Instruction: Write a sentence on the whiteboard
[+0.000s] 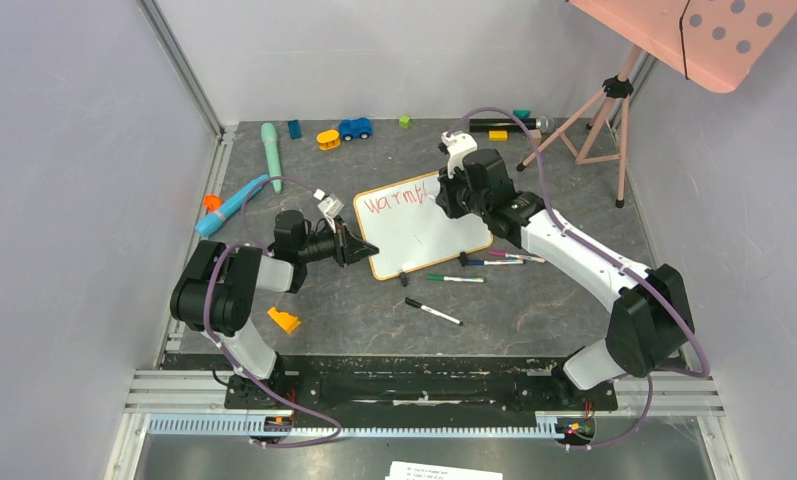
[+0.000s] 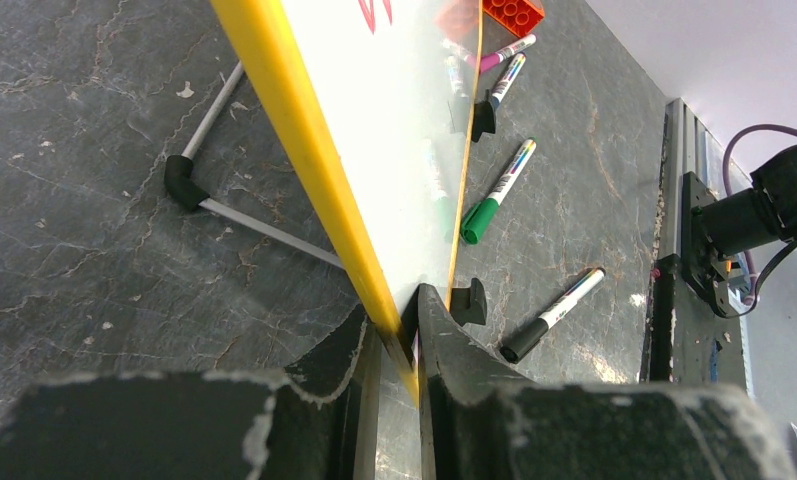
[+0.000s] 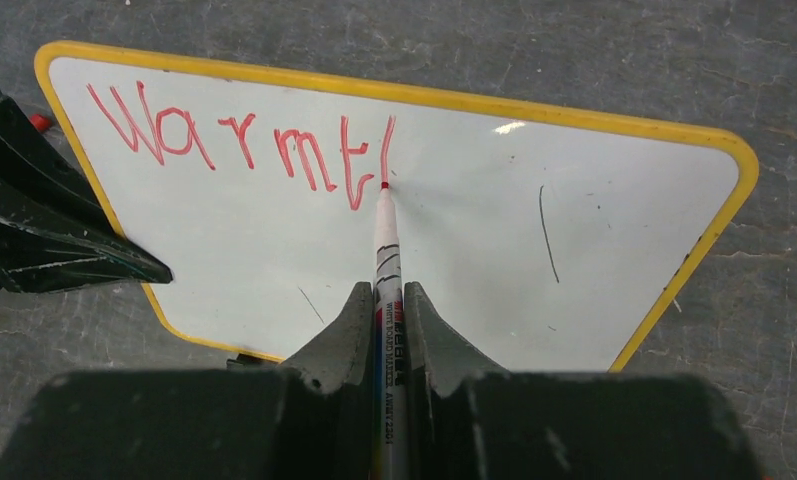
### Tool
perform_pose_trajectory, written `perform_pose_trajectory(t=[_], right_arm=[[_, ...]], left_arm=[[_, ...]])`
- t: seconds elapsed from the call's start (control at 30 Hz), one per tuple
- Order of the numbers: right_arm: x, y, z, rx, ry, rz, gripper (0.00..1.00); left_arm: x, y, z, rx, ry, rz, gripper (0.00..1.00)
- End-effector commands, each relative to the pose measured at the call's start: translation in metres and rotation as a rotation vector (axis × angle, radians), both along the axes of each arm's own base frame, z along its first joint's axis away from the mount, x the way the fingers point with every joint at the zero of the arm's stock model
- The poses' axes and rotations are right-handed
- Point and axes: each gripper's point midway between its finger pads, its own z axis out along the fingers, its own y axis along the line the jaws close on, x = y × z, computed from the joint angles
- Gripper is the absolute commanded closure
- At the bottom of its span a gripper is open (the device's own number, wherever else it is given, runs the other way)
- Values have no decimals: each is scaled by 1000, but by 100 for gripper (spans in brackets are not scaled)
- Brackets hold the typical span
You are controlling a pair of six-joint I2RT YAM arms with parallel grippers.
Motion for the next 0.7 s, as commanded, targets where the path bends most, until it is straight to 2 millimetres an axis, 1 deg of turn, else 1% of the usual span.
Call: perform_pose_trajectory(t=[0.0, 0.3, 0.67], right_arm=[[-4, -5, -4, 4, -3, -13, 100], [-6, -5, -6, 11, 5, -13, 100], [11, 3, 17, 18, -38, -14, 100]], left_arm=[[19, 8, 1, 45, -75, 67, 92], [18, 8, 0, 44, -72, 66, 92], [19, 8, 1, 44, -74, 66, 92]])
